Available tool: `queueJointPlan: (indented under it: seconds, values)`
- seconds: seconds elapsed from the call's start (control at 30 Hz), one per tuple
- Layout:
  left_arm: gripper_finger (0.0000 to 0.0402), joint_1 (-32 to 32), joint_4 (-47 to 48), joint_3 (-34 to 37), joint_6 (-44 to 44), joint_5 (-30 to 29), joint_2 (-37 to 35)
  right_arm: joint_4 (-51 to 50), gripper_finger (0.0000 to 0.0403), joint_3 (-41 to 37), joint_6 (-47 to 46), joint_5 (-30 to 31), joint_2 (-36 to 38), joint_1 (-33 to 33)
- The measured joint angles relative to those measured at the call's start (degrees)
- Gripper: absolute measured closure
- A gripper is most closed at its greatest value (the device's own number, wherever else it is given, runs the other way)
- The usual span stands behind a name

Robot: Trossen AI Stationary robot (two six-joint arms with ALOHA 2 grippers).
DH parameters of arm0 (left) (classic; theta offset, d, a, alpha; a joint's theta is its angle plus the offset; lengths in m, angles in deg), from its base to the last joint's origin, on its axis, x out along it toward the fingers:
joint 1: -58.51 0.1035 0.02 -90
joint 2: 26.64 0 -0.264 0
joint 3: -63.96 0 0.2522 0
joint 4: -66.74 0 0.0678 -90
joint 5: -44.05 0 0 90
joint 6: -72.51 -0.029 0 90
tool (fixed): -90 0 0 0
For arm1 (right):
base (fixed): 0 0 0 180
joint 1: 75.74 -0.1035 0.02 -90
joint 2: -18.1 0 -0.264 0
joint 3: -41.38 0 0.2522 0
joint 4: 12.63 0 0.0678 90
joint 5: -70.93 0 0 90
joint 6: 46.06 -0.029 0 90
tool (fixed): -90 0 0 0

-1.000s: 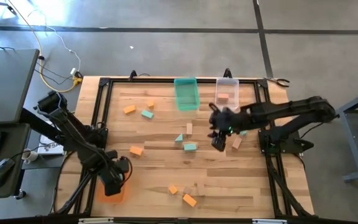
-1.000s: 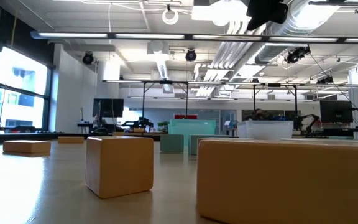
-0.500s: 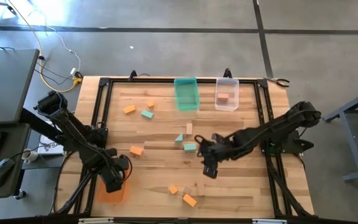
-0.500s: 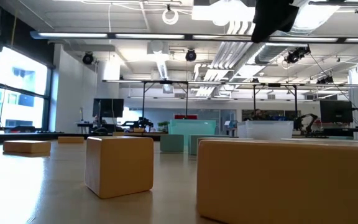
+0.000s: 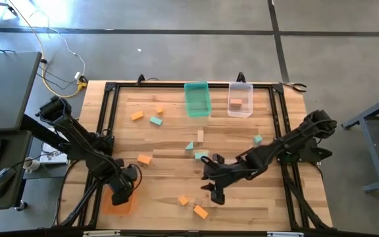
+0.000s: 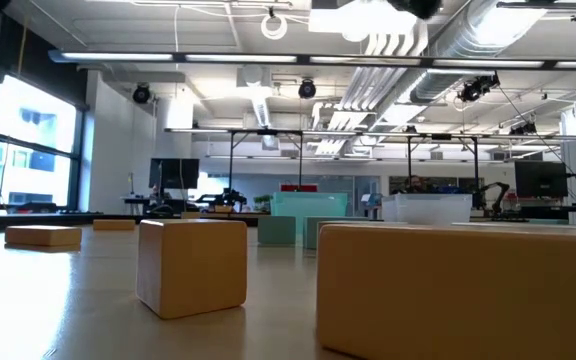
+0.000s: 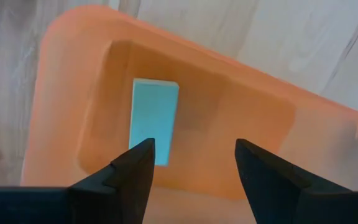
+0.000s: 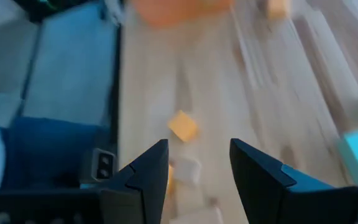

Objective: Sort & place blocks by color
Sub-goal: Put the yellow block into the blue bin

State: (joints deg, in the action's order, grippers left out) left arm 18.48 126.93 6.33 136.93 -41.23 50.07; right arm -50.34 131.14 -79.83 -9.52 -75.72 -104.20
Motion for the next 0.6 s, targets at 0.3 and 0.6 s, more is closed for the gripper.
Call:
queueJointPlan:
  seconds: [0.3, 0.6]
  values:
    - [0.0190, 0.00, 0.00, -0.15, -0.09, -0.01, 0.00, 9.16, 0.0245, 0.07, 6.63, -2.19, 0.02, -0.42]
    - [0.0190, -0.26, -0.10, -5.01, -3.51, -0.44, 0.00, 7.41, 0.0245, 5.14, 8.98, -2.32, 0.02, -1.85]
